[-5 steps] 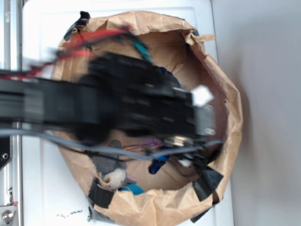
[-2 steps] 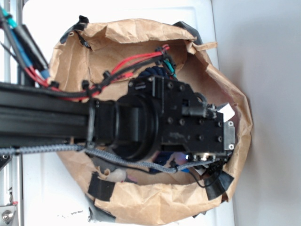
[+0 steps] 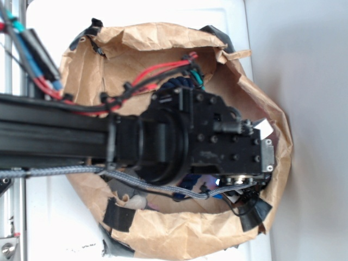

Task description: Grab the blue rope.

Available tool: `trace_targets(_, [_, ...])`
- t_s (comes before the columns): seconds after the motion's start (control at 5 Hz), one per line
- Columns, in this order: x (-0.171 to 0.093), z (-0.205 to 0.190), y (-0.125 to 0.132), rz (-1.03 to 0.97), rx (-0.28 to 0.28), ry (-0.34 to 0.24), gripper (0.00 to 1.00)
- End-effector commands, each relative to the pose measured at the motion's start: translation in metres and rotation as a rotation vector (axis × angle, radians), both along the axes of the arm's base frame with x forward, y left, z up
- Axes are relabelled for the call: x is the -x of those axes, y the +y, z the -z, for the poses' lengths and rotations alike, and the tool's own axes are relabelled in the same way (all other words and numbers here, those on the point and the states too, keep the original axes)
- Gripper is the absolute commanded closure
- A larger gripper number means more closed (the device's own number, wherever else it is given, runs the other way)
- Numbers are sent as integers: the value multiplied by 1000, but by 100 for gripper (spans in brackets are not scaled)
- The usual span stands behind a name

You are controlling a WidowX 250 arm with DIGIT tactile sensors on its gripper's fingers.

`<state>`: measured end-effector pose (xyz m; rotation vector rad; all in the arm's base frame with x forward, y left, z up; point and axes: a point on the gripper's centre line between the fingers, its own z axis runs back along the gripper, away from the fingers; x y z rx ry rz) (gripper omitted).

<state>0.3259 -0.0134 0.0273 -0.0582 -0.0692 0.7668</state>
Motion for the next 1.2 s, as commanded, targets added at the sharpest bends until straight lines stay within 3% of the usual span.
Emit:
trace_targets(0.0, [0,-12,-1,36,6,-86,100])
trace_targets(0.2, [9,-31,5,37,39,-125,100])
trace_targets(0.4, [15,-51,10,41,74,-127,100])
trace_targets(0.6, [27,-90,19,66,165,-101,100])
trace_targets(0.8, [45,-127,27,82,206,-115,100])
trace_targets(1.0, [62,-151,29,74,159,-138,100])
